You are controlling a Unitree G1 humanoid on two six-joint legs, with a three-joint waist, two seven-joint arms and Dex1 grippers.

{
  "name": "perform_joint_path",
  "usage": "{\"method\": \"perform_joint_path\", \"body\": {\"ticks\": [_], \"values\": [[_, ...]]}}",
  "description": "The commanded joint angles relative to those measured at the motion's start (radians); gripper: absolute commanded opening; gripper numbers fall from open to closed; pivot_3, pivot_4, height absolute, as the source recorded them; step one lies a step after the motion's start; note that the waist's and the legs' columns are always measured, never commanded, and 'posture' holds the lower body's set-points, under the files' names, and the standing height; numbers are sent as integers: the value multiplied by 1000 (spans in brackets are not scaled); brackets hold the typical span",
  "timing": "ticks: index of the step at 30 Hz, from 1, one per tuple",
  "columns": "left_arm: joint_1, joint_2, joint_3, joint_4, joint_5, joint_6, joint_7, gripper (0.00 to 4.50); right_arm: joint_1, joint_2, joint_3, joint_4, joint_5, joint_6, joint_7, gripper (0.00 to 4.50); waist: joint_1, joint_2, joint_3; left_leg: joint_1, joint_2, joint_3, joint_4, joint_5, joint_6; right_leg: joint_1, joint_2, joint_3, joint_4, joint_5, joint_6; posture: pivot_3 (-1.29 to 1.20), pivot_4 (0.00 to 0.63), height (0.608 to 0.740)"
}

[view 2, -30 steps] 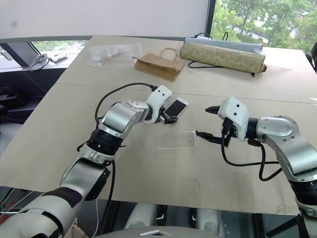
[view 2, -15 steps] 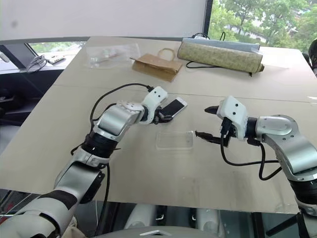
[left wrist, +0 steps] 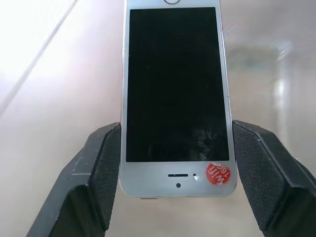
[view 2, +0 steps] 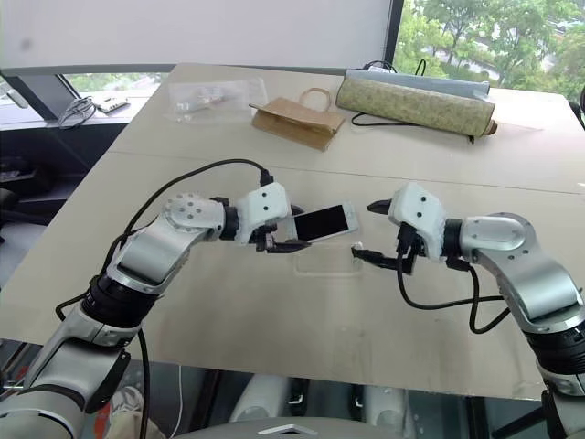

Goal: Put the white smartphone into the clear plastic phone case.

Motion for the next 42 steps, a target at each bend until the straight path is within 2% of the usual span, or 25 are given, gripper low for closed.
{"method": "perform_joint_path", "body": {"ticks": [1, 12, 25, 28, 29, 30, 34, 36, 38, 42], "values": [[-6, -13, -19, -51, 16, -45, -22, 2800, -28, 8, 24, -8, -33, -40, 6, 4500, -2, 0, 0, 0, 0, 0, 0, 0, 0, 0, 0, 0, 0, 0, 0, 0, 150, 740], [-39, -25, -78, -47, 109, -165, -72, 2800, -114, -21, 181, 56, -220, -129, 79, 4500, -9, 0, 0, 0, 0, 0, 0, 0, 0, 0, 3, 0, 0, 0, 0, 0, 150, 740], [-46, -55, -69, -55, 133, -169, -83, 2800, -182, -29, 223, 73, -271, -70, 161, 4500, -8, 0, 0, 0, 0, 0, 0, 0, 0, 0, 2, 0, 0, 0, 1, 0, 150, 740], [-49, -58, -69, -55, 134, -167, -83, 2800, -185, -26, 218, 67, -267, -50, 165, 3714, -8, 0, 0, 0, 0, 0, 0, 0, 0, 0, 2, 0, 0, 0, 1, 0, 150, 740], [-49, -59, -69, -55, 134, -167, -83, 2800, -185, -26, 217, 65, -267, -46, 166, 3260, -8, 0, 0, 0, 0, 0, 0, 0, 0, 0, 2, 0, 0, 0, 1, 0, 150, 740], [-49, -60, -68, -56, 135, -166, -84, 2800, -184, -26, 217, 63, -267, -43, 166, 3099, -8, 0, 0, 0, 0, 0, 1, 0, 0, 0, 2, 0, 0, 0, 0, 0, 150, 740], [-53, -61, -64, -52, 128, -163, -90, 2800, -188, -24, 217, 60, -269, -35, 165, 3074, -8, 0, 0, 0, 0, 0, 1, 0, 0, 0, 2, 0, 0, 0, 1, 0, 150, 740], [-53, -70, -33, -64, 64, -110, -113, 3829, -191, -23, 215, 61, -268, -33, 164, 3074, -8, 0, 0, 0, 0, 0, 1, 0, 0, 0, 2, 0, 0, 0, 1, 0, 150, 740], [-60, -78, 4, -78, 18, -59, -116, 4475, -193, -23, 210, 62, -265, -34, 167, 3074, -9, 0, 0, 0, 0, 0, 1, 0, 0, 0, 2, 0, 0, 0, 1, 0, 150, 740], [-43, -42, 97, -132, -106, 67, -154, 4500, -192, -23, 194, 67, -252, -31, 170, 3074, -11, 0, 0, 0, 0, 0, 1, 0, 0, 0, 2, 0, 0, 0, 1, 0, 150, 740]]}}
